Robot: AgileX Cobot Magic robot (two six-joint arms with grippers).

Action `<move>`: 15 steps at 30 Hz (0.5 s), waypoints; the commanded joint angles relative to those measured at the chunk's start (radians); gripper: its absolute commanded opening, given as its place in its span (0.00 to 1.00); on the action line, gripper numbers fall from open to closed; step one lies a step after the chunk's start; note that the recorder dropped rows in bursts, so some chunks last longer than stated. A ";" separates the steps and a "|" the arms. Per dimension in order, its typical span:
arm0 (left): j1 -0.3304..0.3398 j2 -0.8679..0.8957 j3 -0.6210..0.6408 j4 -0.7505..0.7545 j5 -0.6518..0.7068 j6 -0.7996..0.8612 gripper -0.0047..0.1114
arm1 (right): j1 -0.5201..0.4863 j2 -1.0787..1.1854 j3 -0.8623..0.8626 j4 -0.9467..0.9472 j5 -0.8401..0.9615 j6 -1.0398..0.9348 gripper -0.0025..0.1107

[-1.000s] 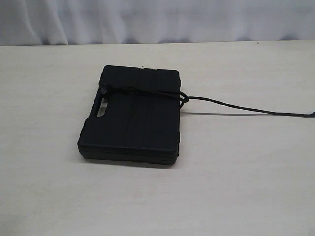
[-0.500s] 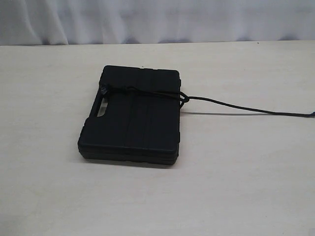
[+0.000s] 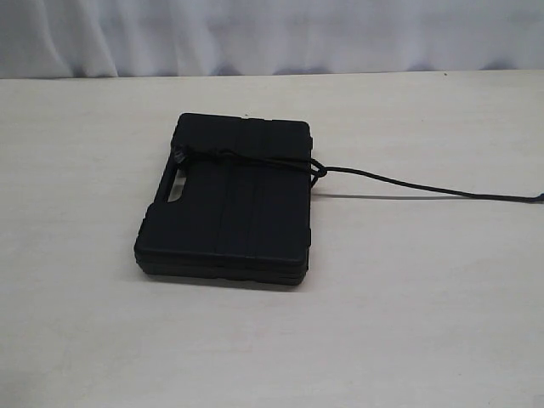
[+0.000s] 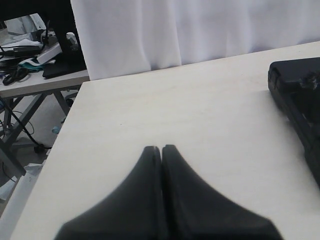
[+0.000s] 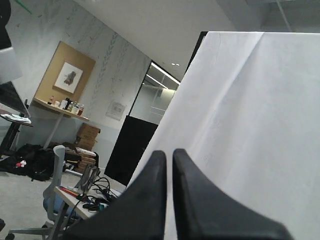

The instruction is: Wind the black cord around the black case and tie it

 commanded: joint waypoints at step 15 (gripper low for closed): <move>0.004 -0.002 0.002 0.000 0.001 0.002 0.04 | -0.013 -0.098 0.168 -0.728 -0.270 0.843 0.06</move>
